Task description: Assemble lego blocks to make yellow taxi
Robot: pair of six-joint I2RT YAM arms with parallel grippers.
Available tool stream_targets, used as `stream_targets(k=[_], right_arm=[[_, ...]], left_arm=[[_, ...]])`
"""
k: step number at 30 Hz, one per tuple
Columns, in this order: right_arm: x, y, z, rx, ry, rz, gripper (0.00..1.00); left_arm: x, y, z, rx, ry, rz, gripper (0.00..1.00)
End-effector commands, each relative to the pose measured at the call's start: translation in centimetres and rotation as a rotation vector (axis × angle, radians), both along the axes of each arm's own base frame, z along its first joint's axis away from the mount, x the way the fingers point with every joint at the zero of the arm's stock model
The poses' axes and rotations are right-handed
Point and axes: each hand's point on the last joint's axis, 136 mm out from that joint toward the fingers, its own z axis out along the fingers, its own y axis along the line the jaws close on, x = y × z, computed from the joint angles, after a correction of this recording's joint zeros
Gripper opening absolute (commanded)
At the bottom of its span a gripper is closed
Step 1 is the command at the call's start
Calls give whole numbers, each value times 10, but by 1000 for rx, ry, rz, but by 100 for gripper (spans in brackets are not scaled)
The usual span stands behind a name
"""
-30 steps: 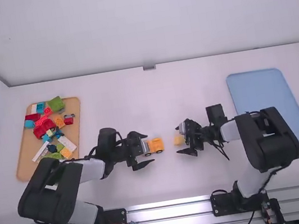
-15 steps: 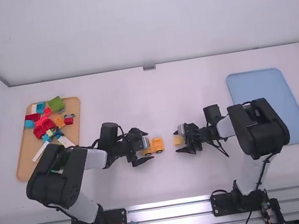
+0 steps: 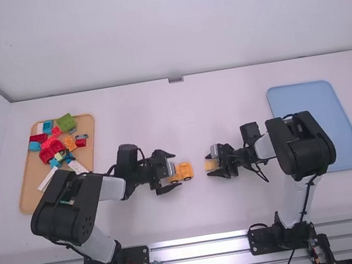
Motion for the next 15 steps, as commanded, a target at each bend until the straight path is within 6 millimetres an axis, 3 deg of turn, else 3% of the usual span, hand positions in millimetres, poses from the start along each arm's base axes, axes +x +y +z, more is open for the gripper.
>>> stream_targets(k=[1,8,15], right_arm=[[0,1,1,22,14,4,60],[0,1,0,17,16,3,51],[1,0,-5,-14,46,-20,50]], left_arm=[[-7,0,-3,-18,33,-8,99],[-7,1,-3,-17,34,-6,99],[-6,2,-3,-20,31,-4,99]])
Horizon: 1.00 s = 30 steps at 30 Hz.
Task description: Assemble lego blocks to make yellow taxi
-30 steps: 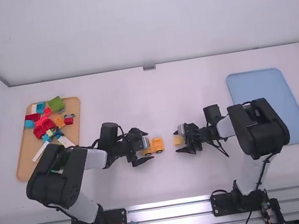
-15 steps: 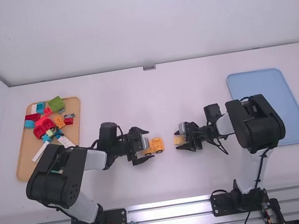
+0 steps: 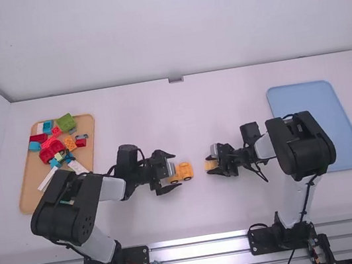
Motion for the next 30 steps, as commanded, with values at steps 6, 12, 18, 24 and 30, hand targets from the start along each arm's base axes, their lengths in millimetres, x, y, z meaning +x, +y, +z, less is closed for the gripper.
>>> stream_targets(k=[6,12,18,24,30], right_arm=[[3,1,-5,-11,36,-22,46],[2,0,-7,-24,39,-27,39],[2,0,-7,-22,40,-26,33],[3,0,-6,-21,39,-26,28],[5,2,-2,-5,53,-20,25]], left_arm=[[-6,2,-2,-18,30,-5,99],[-7,1,-3,-17,32,-7,99],[-9,6,-13,25,44,25,98],[-12,9,-18,38,57,35,99],[-3,8,-20,31,110,78,99]])
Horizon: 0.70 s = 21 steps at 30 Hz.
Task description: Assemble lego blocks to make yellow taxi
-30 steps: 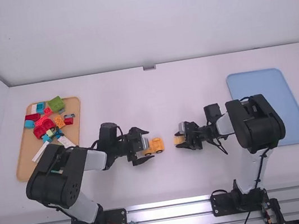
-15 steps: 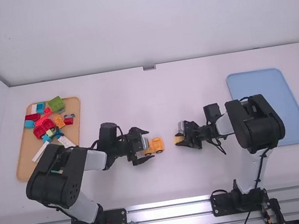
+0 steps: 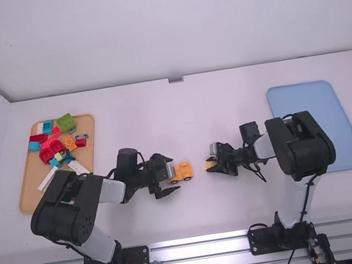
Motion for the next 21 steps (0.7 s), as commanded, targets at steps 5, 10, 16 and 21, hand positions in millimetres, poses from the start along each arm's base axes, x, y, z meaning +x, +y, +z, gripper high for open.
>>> stream_targets(k=[5,10,16,21], right_arm=[[5,3,3,11,26,10,23],[1,3,6,15,16,51,22],[2,5,10,28,20,62,22],[-1,9,14,53,9,78,24]], left_arm=[[6,-8,-8,-53,88,-20,99],[9,-9,-18,-44,115,-19,99],[8,-14,-27,-69,157,-47,97],[10,-15,-28,-71,161,-49,77]])
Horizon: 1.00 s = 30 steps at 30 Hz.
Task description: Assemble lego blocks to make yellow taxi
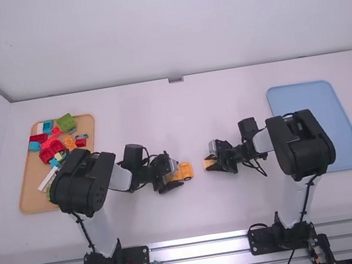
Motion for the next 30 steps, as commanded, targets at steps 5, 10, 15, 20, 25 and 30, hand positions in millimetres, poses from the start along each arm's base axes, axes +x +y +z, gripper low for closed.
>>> stream_targets(k=[5,10,15,20,25,30], right_arm=[[-2,13,9,31,-26,48,24],[-6,22,17,-1,-58,82,20],[-6,31,27,-14,-78,91,17],[-8,40,33,-3,-95,110,14],[-7,49,34,-7,-98,108,11],[-9,63,38,8,-109,126,10]], left_arm=[[-1,2,-4,4,-19,8,66],[0,8,-7,25,-74,38,57],[-2,8,-7,23,-87,35,52],[-2,6,-9,40,-76,17,41],[1,6,-11,53,-31,14,41],[2,5,-11,62,-13,-7,43]])
